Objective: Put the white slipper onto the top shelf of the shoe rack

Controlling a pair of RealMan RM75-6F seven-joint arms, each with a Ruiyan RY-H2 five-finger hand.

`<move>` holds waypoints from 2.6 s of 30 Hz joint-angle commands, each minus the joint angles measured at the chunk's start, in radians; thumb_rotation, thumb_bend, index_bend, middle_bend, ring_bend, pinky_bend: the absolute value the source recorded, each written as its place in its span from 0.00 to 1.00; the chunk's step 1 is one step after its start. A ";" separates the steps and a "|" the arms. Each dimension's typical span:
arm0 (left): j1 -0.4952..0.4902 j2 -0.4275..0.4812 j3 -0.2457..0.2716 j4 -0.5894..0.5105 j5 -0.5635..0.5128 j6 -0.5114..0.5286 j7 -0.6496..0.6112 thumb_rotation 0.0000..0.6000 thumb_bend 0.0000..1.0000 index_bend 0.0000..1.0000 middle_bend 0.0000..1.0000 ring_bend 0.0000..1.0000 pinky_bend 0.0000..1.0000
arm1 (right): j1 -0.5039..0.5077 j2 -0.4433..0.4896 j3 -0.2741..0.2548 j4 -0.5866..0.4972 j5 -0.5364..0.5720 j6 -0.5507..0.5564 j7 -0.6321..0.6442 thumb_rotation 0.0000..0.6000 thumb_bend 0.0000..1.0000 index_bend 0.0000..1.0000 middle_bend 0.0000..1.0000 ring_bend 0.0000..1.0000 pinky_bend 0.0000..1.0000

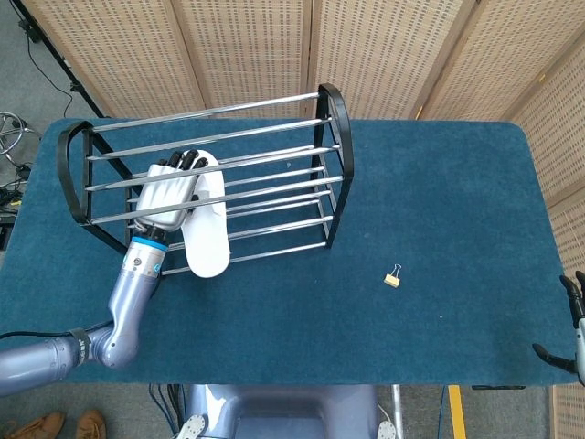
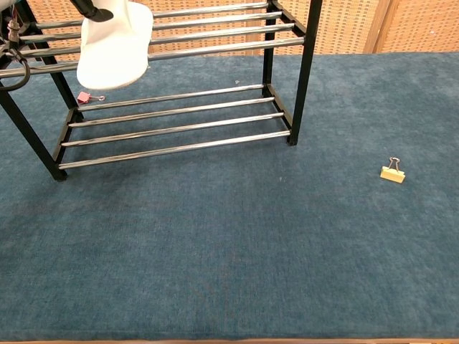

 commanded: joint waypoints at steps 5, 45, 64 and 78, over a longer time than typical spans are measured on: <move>-0.002 0.026 0.022 -0.050 -0.022 0.015 0.035 1.00 0.24 0.29 0.25 0.24 0.53 | -0.001 -0.001 -0.001 -0.001 -0.001 0.001 -0.002 1.00 0.00 0.00 0.00 0.00 0.00; -0.013 0.019 0.101 -0.190 0.049 0.064 0.029 1.00 0.23 0.30 0.25 0.25 0.53 | -0.004 0.004 0.000 -0.003 0.000 0.005 0.006 1.00 0.00 0.00 0.00 0.00 0.00; -0.003 0.033 0.164 -0.307 0.199 0.020 -0.080 1.00 0.23 0.31 0.25 0.26 0.53 | -0.005 0.007 -0.001 -0.006 -0.001 0.006 0.004 1.00 0.00 0.00 0.00 0.00 0.00; 0.150 0.116 0.366 -0.240 0.641 0.105 -0.503 1.00 0.23 0.34 0.25 0.28 0.50 | -0.003 0.002 -0.002 -0.009 -0.001 0.004 -0.009 1.00 0.00 0.00 0.00 0.00 0.00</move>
